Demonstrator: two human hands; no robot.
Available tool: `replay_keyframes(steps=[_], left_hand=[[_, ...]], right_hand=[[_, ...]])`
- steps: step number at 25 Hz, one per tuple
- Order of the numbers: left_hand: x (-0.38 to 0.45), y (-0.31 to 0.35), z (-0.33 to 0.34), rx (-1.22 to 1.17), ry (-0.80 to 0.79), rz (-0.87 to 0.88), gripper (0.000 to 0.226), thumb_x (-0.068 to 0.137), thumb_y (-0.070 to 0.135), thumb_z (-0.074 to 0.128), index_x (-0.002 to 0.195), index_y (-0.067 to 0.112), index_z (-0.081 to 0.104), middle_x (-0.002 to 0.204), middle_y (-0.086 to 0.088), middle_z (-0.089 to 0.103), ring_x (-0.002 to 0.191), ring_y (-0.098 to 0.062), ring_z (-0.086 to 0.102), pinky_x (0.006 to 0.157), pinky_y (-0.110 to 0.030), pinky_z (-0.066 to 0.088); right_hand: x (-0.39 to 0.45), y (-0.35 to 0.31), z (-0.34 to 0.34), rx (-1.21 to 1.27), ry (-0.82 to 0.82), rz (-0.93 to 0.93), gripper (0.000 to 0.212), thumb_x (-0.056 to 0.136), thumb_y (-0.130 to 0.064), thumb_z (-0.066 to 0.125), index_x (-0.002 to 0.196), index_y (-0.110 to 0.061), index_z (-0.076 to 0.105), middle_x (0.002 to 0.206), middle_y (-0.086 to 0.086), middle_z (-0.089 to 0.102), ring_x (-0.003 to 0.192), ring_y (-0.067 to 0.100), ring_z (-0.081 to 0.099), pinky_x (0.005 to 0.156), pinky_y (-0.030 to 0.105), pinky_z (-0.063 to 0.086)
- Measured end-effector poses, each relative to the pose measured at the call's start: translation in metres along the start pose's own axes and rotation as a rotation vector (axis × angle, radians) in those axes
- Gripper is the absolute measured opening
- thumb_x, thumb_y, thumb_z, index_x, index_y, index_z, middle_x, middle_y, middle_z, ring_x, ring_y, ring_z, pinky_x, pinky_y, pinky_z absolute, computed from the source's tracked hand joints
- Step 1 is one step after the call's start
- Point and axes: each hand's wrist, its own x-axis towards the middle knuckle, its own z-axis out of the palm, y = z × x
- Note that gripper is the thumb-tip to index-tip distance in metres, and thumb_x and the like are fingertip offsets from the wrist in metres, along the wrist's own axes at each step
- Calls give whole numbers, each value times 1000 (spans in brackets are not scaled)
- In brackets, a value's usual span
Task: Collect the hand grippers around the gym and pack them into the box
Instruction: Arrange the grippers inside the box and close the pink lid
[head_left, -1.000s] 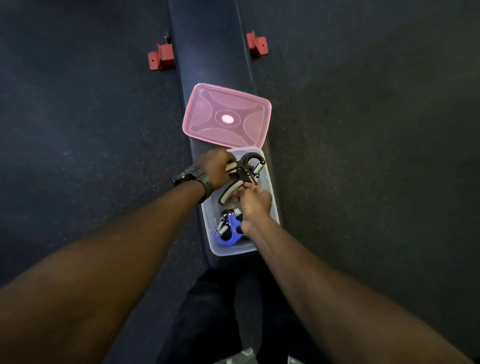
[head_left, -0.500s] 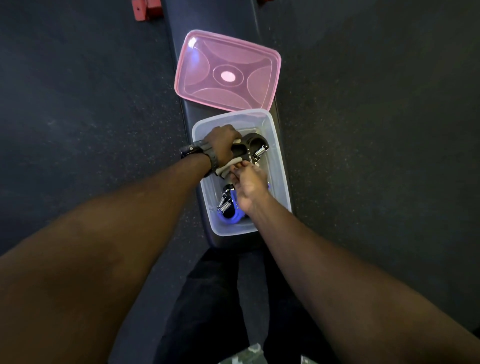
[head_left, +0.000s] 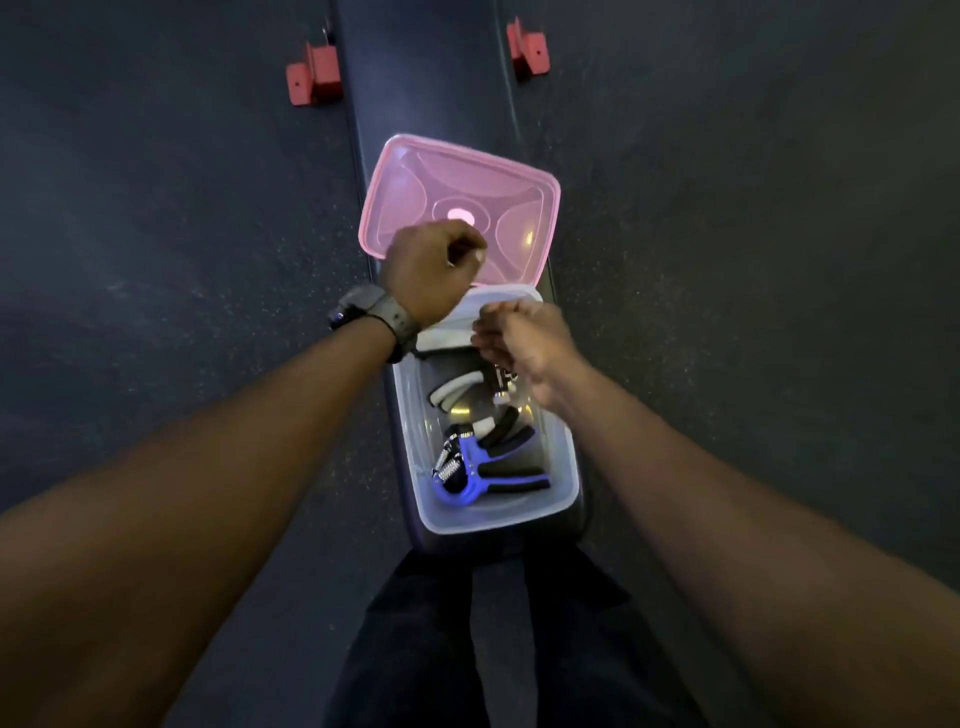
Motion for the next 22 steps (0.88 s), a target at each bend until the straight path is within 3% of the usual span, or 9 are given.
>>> replay_keyframes(steps=[3, 6, 9, 12, 14, 16, 18, 20, 22], left_hand=[[41, 9, -32, -469, 134, -299, 9, 93, 12, 58, 95, 9, 67, 92, -11, 68, 78, -22, 61, 75, -29, 51], [62, 6, -38, -702, 145, -531, 25, 100, 23, 48, 77, 18, 53, 78, -2, 54, 64, -14, 46, 57, -26, 36], [66, -11, -26, -684, 113, -614, 34, 102, 39, 40, 75, 21, 49, 77, 0, 47, 65, -15, 40, 58, -27, 33], [69, -24, -20, -694, 102, -646, 38, 102, 47, 34, 89, 19, 58, 92, -6, 54, 80, -22, 48, 64, -29, 39], [72, -35, -18, -631, 133, -636, 49, 101, 49, 34, 112, 10, 62, 110, -11, 61, 97, -27, 56, 82, -35, 48], [73, -50, -17, -475, 208, -614, 54, 100, 50, 35, 117, 7, 63, 122, -14, 64, 108, -31, 59, 94, -39, 48], [76, -63, -18, -323, 265, -586, 52, 100, 49, 36, 113, 8, 64, 123, -13, 64, 103, -28, 58, 83, -33, 42], [81, -78, -15, -208, 254, -592, 51, 100, 46, 35, 120, 8, 63, 126, -12, 62, 97, -23, 53, 79, -30, 35], [86, -92, -9, -165, 179, -636, 53, 101, 47, 33, 126, 8, 59, 127, -14, 60, 94, -23, 52, 79, -31, 36]], right_hand=[[23, -66, -15, -66, 8, -174, 19, 95, -7, 57, 79, -14, 64, 75, 7, 68, 64, 15, 65, 62, 24, 53], [55, -103, -28, -165, 106, -213, 16, 95, -12, 56, 81, -14, 63, 84, 9, 69, 69, 15, 65, 71, 27, 56], [85, -106, -34, -284, 152, -147, 11, 97, -15, 55, 95, -11, 65, 98, 12, 72, 86, 20, 70, 88, 33, 59], [97, -98, -33, -343, 154, -123, 14, 98, -15, 55, 101, -8, 67, 101, 13, 73, 94, 22, 72, 89, 35, 60], [102, -93, -32, -354, 157, -113, 19, 98, -15, 55, 109, -5, 67, 104, 13, 73, 97, 23, 71, 90, 36, 60], [111, -90, -35, -379, 199, -110, 25, 97, -15, 56, 115, -2, 67, 105, 13, 72, 97, 23, 70, 92, 37, 59], [123, -88, -40, -421, 282, -120, 25, 95, -14, 60, 113, 0, 69, 107, 14, 72, 100, 24, 69, 91, 38, 58], [133, -84, -43, -471, 379, -125, 23, 93, -14, 62, 111, -1, 69, 110, 14, 69, 105, 25, 65, 78, 30, 54], [144, -76, -44, -496, 424, -94, 36, 93, -14, 63, 127, -4, 62, 126, 16, 64, 118, 28, 61, 79, 26, 45]])
